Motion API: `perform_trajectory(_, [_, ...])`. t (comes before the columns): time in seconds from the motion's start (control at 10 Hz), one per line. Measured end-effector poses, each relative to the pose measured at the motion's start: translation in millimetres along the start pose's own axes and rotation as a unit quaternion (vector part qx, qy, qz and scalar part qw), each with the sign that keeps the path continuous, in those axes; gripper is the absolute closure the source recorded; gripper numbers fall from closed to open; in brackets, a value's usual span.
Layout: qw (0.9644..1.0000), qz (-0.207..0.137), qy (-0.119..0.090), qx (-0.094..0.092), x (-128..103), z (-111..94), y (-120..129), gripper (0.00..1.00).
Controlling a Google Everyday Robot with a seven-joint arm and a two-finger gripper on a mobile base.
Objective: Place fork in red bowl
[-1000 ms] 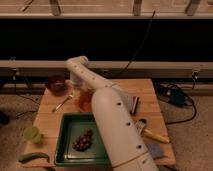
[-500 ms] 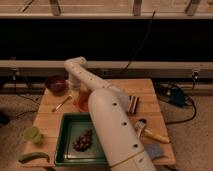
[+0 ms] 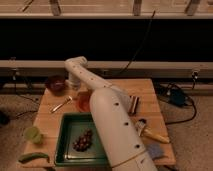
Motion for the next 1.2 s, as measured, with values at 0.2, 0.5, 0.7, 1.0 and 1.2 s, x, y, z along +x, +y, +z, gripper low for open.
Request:
perform_trajectory(0.2, [1.0,0.0,-0.004,0.002,-0.4,-3.3,0.5,1.0])
perform_trajectory(0.5, [0.9999,-0.001,-0.016,0.007,-4.9,-10.8,1.9,1.0])
perform_trajectory(0.7, [0.9993,-0.005,-0.033,0.016,-11.7,-27.2,4.0,1.0])
perform_trajectory(1.0, [0.9968,-0.022,-0.071,0.03,-27.3,-61.2,13.8,1.0])
perform_trajectory(1.2, [0.9932,-0.04,-0.102,0.04,-43.7,-87.0,28.1,1.0])
